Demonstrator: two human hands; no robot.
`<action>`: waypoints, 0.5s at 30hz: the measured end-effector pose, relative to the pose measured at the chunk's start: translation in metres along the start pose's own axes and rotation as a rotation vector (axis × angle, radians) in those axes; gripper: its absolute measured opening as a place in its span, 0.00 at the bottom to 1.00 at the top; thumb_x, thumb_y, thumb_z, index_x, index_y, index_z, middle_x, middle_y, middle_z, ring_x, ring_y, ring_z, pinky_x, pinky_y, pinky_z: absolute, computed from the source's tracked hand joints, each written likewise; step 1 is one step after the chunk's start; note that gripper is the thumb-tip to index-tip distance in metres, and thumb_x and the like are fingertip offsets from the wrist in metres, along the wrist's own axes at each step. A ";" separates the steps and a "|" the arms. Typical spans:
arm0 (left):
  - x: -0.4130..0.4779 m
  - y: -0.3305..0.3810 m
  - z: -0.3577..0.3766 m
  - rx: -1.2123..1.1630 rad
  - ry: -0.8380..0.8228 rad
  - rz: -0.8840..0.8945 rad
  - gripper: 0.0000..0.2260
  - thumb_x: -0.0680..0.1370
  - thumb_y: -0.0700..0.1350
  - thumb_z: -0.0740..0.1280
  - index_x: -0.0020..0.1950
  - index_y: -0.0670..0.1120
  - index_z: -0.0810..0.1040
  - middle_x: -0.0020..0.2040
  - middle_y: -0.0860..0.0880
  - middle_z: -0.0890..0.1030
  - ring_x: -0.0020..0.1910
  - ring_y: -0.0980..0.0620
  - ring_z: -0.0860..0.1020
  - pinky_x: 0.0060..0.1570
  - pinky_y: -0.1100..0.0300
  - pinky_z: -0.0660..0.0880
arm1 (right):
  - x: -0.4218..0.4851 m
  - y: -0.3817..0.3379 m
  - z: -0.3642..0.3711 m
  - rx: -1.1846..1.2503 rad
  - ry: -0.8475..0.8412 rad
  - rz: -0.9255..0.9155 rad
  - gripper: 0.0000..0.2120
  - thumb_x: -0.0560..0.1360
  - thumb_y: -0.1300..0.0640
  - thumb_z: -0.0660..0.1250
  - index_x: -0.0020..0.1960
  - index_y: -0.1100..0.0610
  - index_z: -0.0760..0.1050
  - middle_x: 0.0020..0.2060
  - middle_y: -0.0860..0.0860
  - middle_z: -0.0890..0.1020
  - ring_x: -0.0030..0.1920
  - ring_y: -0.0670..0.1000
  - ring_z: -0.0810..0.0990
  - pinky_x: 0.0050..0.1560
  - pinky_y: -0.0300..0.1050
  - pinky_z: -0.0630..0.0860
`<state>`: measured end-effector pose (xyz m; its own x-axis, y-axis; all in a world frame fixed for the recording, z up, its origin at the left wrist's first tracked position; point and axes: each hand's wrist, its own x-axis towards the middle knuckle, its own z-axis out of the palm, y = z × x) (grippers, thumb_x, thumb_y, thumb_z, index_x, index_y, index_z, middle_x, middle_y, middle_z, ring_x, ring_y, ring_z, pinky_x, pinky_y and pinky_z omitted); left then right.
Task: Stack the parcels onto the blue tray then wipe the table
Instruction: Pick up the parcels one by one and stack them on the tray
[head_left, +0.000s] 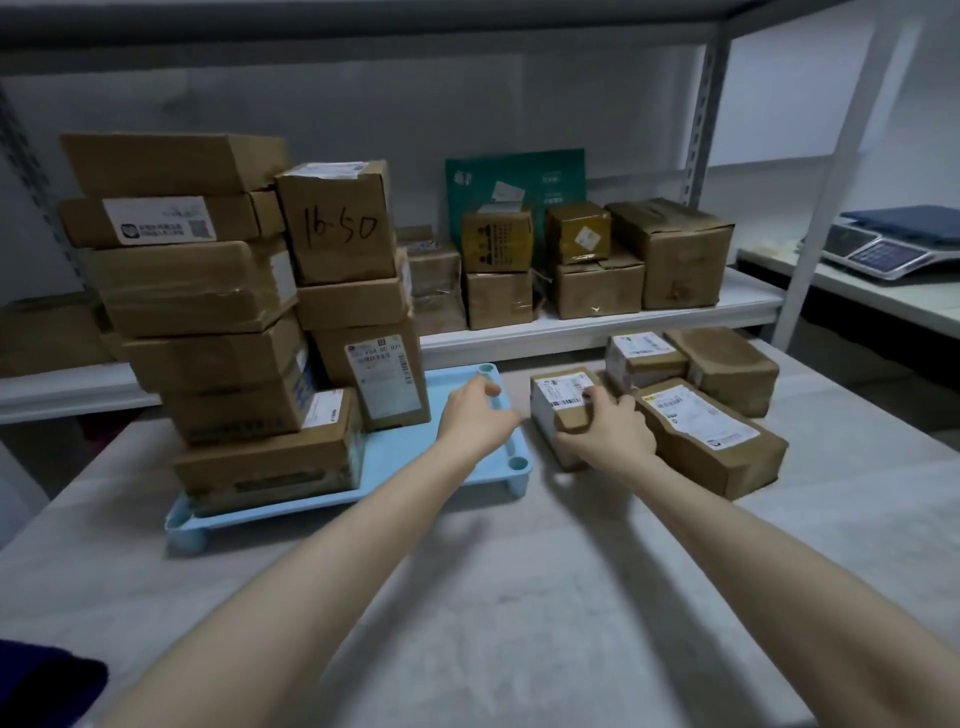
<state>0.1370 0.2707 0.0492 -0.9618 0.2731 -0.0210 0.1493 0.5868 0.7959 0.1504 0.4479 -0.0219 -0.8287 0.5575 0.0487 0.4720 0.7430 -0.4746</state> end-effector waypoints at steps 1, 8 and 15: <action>0.001 -0.003 0.000 -0.012 -0.006 -0.016 0.21 0.77 0.44 0.67 0.69 0.46 0.69 0.69 0.45 0.69 0.63 0.47 0.72 0.52 0.58 0.68 | -0.001 0.001 0.000 0.045 0.018 0.010 0.38 0.66 0.37 0.70 0.70 0.48 0.63 0.64 0.59 0.68 0.64 0.63 0.71 0.60 0.53 0.71; 0.006 -0.014 0.003 -0.148 -0.040 -0.083 0.18 0.77 0.43 0.66 0.67 0.46 0.71 0.65 0.45 0.72 0.61 0.45 0.73 0.59 0.50 0.73 | -0.011 0.000 -0.022 0.660 0.140 0.008 0.29 0.66 0.39 0.64 0.65 0.45 0.66 0.59 0.55 0.73 0.55 0.56 0.76 0.51 0.49 0.74; 0.003 -0.001 -0.003 -0.430 -0.107 -0.165 0.20 0.82 0.54 0.59 0.70 0.46 0.68 0.64 0.44 0.75 0.60 0.47 0.76 0.59 0.50 0.74 | -0.027 -0.032 -0.045 1.521 -0.244 0.232 0.20 0.72 0.42 0.62 0.58 0.54 0.74 0.41 0.52 0.77 0.47 0.53 0.77 0.45 0.45 0.77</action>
<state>0.1332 0.2687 0.0507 -0.9323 0.2930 -0.2121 -0.1337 0.2656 0.9548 0.1715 0.4258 0.0311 -0.8820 0.4187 -0.2162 -0.0207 -0.4928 -0.8699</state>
